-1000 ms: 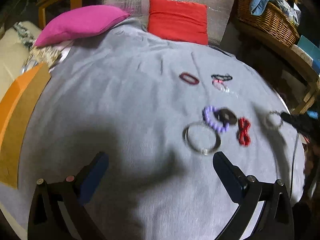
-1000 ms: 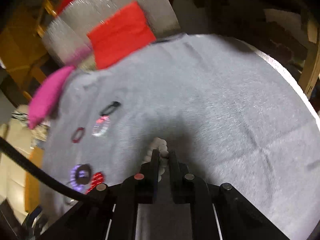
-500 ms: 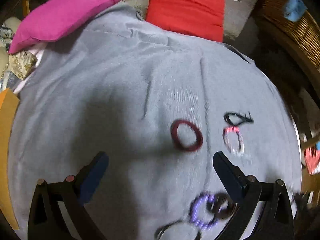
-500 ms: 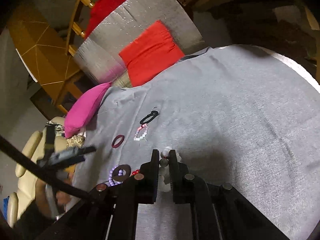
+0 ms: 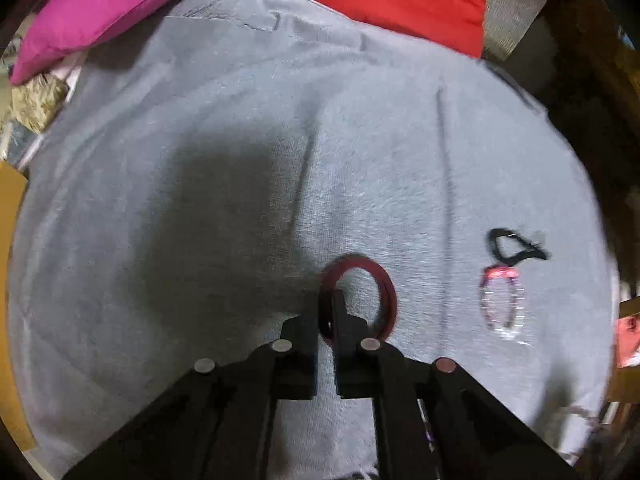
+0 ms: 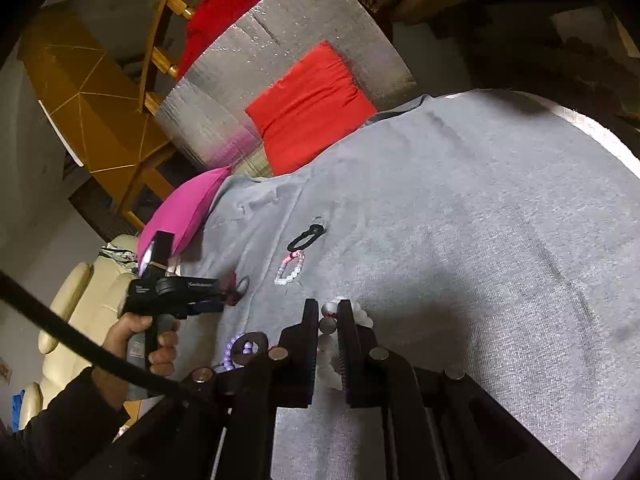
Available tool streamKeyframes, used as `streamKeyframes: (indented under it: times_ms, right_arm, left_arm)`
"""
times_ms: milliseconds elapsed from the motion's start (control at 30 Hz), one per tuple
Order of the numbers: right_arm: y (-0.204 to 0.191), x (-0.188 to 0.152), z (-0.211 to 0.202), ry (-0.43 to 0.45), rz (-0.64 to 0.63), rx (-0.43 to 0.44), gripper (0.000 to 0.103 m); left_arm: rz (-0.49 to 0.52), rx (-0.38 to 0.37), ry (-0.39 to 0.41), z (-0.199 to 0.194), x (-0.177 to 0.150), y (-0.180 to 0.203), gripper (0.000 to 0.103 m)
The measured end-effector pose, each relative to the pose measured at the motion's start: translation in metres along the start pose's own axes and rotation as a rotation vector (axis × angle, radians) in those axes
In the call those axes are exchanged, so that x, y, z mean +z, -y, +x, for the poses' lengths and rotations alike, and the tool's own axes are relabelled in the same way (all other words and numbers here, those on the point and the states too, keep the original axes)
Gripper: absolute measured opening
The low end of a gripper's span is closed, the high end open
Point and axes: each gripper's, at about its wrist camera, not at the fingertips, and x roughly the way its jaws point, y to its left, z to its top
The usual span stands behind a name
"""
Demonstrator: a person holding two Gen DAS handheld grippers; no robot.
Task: Organize jewelry
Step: 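Grasp the maroon ring with the left tool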
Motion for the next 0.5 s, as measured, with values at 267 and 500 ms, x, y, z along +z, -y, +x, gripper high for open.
streamKeyframes:
  times_ms: [267,500]
  right_arm:
    - [-0.001,-0.003,0.0,0.003,-0.006,-0.009,0.01]
    - [-0.006,-0.006,-0.002,-0.002,-0.027,-0.002,0.01]
  left_arm:
    - [0.001,-0.083,0.103,-0.059,-0.014,-0.033,0.005]
    - [-0.086,-0.05,0.196,-0.112,-0.049,-0.098,0.005]
